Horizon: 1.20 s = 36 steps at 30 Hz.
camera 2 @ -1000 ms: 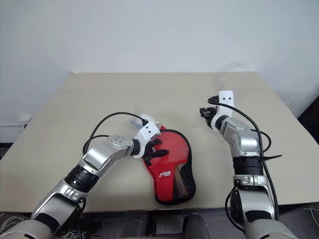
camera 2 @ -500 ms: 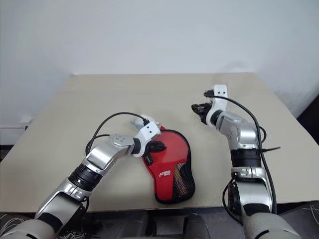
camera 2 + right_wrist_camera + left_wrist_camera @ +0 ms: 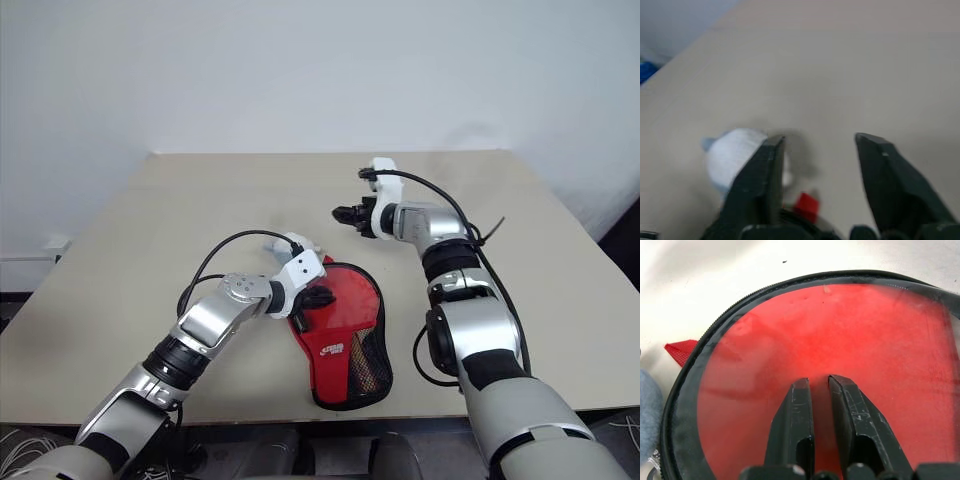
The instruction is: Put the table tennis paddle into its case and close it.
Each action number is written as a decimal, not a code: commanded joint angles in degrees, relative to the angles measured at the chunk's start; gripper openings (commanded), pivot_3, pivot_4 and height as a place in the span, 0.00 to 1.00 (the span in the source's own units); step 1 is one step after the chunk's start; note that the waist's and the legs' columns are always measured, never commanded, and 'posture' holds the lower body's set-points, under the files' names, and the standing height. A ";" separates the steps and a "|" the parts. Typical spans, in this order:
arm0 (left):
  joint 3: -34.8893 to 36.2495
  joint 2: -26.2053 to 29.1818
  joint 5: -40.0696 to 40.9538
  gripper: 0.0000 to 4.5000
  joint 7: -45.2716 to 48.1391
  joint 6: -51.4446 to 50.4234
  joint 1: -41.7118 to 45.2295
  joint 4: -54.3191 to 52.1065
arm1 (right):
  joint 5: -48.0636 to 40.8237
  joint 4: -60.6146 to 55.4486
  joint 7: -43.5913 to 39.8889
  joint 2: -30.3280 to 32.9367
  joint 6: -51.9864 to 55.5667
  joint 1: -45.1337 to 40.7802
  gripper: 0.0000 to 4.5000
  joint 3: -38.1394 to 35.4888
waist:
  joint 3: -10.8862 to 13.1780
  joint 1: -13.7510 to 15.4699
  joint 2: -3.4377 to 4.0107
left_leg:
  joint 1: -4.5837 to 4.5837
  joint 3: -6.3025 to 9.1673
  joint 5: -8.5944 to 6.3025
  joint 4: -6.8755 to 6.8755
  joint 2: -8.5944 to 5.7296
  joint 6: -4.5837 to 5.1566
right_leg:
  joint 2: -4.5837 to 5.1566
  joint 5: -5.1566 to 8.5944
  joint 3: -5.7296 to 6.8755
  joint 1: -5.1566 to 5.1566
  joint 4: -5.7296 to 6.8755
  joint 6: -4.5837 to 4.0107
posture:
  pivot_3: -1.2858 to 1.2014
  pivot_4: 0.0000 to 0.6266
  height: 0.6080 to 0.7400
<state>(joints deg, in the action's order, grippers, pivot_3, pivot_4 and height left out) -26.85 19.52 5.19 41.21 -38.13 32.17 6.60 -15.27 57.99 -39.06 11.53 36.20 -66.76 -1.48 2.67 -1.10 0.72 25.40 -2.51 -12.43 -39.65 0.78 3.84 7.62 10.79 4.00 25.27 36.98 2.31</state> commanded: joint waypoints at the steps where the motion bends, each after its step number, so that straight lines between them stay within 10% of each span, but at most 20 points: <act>1: -3.31 0.02 -2.19 0.13 1.32 -2.49 -2.83 5.21 | 1.22 3.23 -2.81 -2.06 -2.21 -4.16 0.85 0.18 | -0.02 0.00 0.00 | 0.00 0.00 0.00 0.00 0.00 0.00 | 0.00 0.00 0.00 0.01 0.01 0.00 | 0.52 0.00 0.61; 36: -1.17 -1.45 -4.11 0.13 -0.19 -4.26 -4.93 3.10 | 13.48 16.64 3.96 -14.57 -12.58 -6.22 0.85 1.11 | -0.64 -0.01 -0.03 | 0.07 0.03 -0.03 0.13 0.38 -0.05 | 0.02 0.00 0.01 0.18 0.17 0.00 | 0.52 0.00 0.61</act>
<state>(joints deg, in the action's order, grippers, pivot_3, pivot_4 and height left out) -25.06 17.77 2.79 40.63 -38.35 30.10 5.89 -2.13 75.42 -35.18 -3.15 24.75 -71.58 -0.34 2.03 -1.11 0.68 25.47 -2.49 -12.46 -39.51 1.15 3.79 7.64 10.79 4.01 25.44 37.15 2.31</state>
